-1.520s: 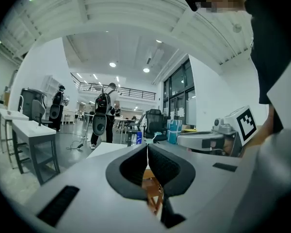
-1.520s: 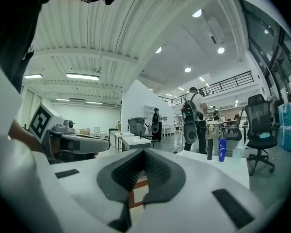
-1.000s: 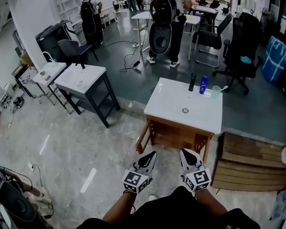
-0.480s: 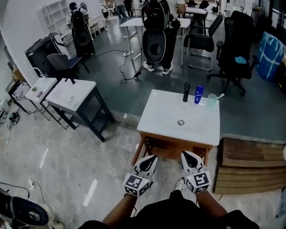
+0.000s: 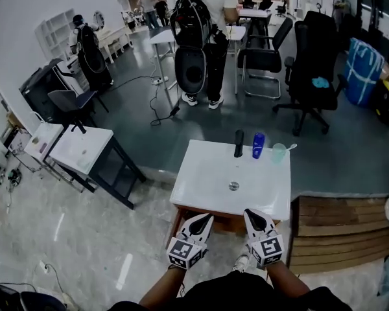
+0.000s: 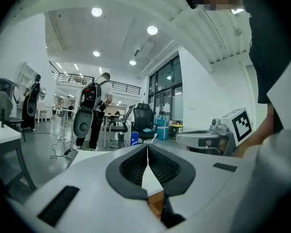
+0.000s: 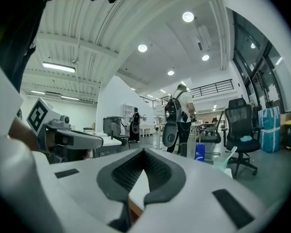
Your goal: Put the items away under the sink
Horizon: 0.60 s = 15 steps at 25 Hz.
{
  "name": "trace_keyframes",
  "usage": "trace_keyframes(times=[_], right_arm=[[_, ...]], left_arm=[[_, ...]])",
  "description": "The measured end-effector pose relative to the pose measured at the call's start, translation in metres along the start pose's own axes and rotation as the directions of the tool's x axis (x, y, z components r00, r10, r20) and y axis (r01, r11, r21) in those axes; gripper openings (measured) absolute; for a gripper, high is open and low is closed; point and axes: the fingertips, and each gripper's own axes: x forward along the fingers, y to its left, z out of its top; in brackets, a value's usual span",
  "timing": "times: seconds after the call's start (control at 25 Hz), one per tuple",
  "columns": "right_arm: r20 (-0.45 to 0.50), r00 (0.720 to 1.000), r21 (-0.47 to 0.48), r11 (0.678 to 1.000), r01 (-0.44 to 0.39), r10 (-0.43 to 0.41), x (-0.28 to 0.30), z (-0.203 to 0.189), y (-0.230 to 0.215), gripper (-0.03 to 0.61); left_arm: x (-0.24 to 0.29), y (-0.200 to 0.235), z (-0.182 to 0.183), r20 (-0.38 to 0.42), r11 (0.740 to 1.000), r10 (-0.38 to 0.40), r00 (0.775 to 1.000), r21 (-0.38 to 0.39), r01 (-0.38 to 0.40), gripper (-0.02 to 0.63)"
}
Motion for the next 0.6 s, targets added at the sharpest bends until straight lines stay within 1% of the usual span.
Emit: trace_keyframes(times=[0.16, 0.24, 0.44, 0.6], right_arm=[[-0.014, 0.999, 0.008, 1.000, 0.029, -0.029, 0.010, -0.004, -0.039, 0.018], [-0.024, 0.999, 0.013, 0.999, 0.037, -0.037, 0.014, -0.009, -0.054, 0.018], [-0.035, 0.998, 0.000, 0.999, 0.050, -0.050, 0.030, -0.022, -0.089, 0.018], [-0.068, 0.991, 0.009, 0.993, 0.118, -0.117, 0.043, -0.030, -0.115, 0.018]], left_arm=[[0.038, 0.001, 0.001, -0.030, 1.000, -0.020, 0.999, -0.002, 0.020, 0.021], [0.054, 0.005, 0.000, -0.035, 1.000, -0.008, 0.999, -0.005, 0.008, 0.021], [0.092, 0.022, 0.004, -0.009, 1.000, 0.019, 1.000, -0.009, -0.019, 0.021], [0.114, 0.033, 0.004, -0.015, 1.000, 0.001, 1.000, -0.008, -0.002, 0.021]])
